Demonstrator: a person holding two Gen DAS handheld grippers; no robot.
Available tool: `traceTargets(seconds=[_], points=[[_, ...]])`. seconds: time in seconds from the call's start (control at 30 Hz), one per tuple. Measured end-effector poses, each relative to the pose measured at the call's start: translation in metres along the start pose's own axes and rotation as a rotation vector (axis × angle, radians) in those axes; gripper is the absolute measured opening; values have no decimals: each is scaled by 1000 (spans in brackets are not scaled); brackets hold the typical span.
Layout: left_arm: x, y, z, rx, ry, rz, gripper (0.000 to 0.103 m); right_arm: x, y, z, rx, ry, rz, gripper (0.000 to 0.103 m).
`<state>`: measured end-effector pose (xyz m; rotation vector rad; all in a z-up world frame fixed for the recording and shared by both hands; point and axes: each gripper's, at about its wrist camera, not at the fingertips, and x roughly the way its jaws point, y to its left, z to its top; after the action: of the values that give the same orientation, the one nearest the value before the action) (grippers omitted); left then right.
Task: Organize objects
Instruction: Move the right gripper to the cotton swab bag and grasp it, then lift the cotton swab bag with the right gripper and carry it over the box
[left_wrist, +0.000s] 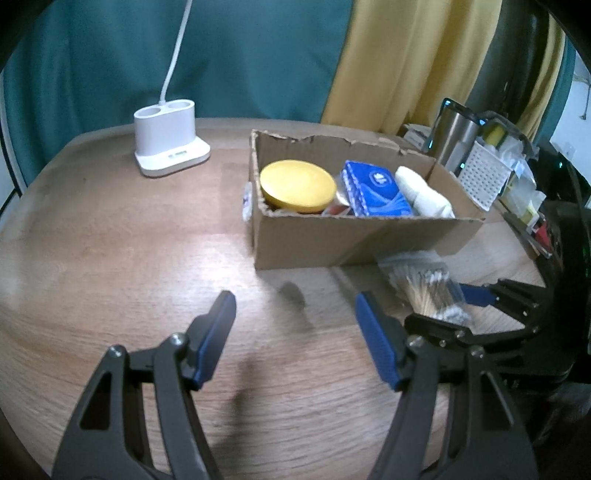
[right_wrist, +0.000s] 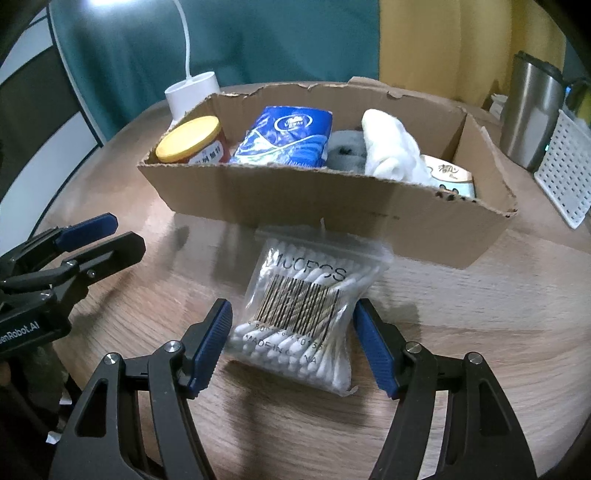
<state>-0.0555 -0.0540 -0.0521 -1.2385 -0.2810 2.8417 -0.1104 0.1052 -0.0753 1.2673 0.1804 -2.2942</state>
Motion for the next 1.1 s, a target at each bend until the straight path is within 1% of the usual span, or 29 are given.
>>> traceTargets(seconds=[0.03,0.17,0.37,0.67,1.1], points=[[0,-1,0,1,2,1,69,0,1,0,-4,1,1,71],[0,-3,1,7,1,3,69,-1,3,-1,-21,-1,9,62],[0,-9,1,17,3,8,69,-6,0,-2,-28,-12,47,56],[-6,-24,5,38,-7,12,69,-24,-7,-5,-22,-44,62,55],[-13,-46,18,63,-26,12,69,-56,-29,-7,-1,-99,55,55]])
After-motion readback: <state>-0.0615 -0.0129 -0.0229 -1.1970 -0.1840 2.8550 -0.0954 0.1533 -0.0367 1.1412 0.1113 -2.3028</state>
